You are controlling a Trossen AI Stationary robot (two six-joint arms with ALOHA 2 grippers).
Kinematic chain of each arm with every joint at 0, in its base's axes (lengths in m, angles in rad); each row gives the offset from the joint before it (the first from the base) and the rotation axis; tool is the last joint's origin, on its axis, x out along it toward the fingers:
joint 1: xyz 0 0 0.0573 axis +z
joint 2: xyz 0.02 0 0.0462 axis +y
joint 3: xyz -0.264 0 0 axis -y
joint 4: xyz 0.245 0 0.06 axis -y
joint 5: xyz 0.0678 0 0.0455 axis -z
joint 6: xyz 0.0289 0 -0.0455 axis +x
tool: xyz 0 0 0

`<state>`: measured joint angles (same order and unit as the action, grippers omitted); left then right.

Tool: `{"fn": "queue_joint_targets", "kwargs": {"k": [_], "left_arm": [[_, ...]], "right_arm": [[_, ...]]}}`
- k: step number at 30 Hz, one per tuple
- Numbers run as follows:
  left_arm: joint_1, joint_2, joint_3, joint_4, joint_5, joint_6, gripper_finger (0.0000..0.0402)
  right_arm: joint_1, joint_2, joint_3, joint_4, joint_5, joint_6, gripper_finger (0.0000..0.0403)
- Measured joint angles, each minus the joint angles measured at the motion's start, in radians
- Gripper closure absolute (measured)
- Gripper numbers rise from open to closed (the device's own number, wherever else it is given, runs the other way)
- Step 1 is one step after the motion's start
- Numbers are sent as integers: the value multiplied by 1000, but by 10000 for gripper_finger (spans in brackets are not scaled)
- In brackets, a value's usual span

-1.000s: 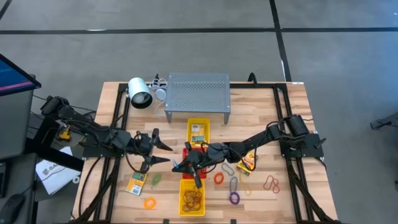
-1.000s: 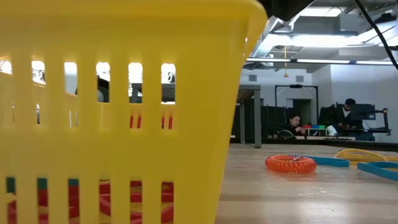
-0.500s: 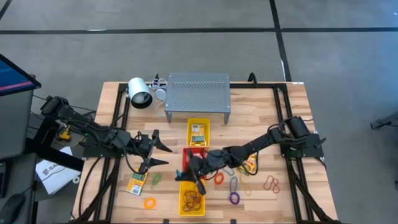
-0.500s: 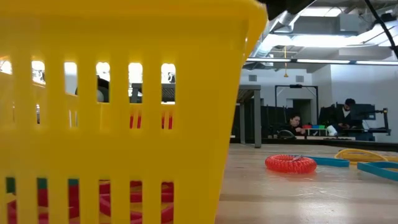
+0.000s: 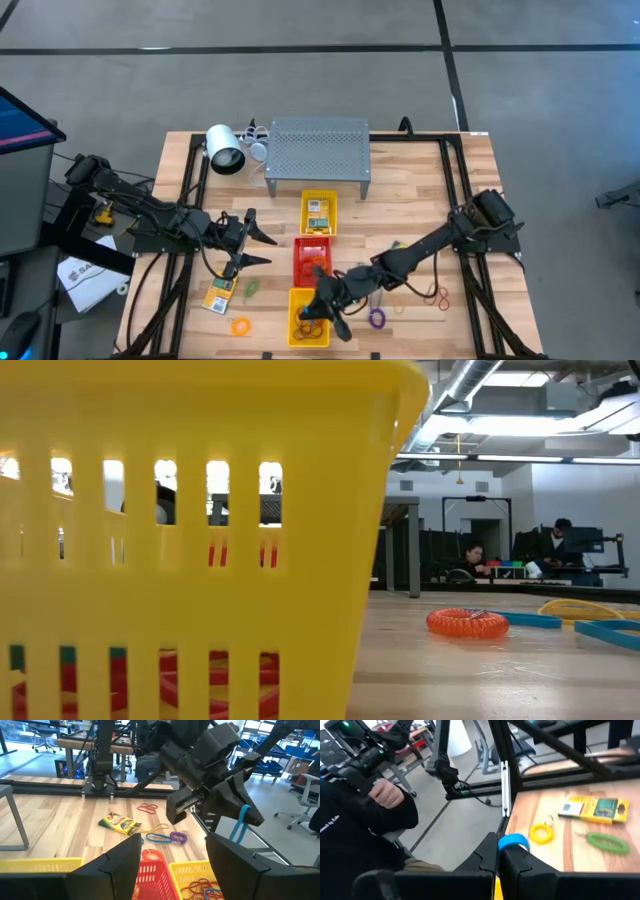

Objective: Pick & Place Office Desk Supplies
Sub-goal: Put the blue rubber band into the bottom yellow bin

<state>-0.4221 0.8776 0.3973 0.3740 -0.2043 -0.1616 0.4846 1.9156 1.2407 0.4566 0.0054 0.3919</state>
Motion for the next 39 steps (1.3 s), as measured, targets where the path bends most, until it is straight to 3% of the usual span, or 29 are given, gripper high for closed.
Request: {"fn": "queue_joint_targets", "kwargs": {"k": [10, 26, 39], "left_arm": [[0, 28, -1, 0, 0, -11, 183], [0, 31, -1, 1, 0, 0, 183], [0, 31, -1, -13, 0, 0, 183]], "right_arm": [[40, 3, 101, -244, 103, 13, 403], [11, 40, 111, -313, 103, 43, 403], [18, 233, 409, -706, 85, 57, 403]]}}
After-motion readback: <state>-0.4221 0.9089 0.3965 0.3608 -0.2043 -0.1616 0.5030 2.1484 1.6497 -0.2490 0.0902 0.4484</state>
